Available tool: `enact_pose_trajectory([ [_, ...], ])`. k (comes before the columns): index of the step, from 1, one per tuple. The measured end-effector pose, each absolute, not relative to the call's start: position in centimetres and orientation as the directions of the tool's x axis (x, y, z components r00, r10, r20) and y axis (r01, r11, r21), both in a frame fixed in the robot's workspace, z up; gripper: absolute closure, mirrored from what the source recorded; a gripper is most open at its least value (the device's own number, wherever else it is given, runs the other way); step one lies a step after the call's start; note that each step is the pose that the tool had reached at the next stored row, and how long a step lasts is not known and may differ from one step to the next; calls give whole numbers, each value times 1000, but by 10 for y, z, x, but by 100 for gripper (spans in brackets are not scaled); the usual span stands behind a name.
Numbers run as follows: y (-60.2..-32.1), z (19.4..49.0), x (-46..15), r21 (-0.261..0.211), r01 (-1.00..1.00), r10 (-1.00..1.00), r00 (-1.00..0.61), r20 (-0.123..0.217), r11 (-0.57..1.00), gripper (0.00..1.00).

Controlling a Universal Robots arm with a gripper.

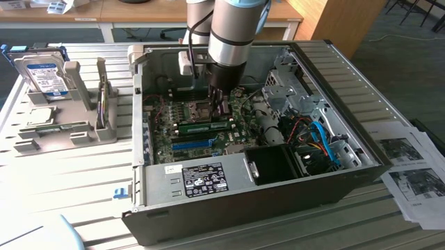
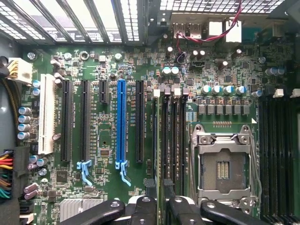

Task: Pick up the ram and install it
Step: 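Insert the ram into the slot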

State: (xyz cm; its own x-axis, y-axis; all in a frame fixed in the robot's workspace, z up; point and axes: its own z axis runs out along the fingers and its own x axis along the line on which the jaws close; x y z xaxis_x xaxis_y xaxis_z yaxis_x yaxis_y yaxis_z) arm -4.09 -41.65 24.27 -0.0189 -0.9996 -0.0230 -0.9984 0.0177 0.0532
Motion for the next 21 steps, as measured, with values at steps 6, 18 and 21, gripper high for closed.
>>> enact_pose_trajectory([
  [6,-416,244,-41,53,-998,-1000,-19,-23,18,82],
  [18,-416,248,-41,53,-998,-1000,-19,-23,18,82],
  [21,-416,249,-41,53,-998,-1000,-19,-23,18,82],
])
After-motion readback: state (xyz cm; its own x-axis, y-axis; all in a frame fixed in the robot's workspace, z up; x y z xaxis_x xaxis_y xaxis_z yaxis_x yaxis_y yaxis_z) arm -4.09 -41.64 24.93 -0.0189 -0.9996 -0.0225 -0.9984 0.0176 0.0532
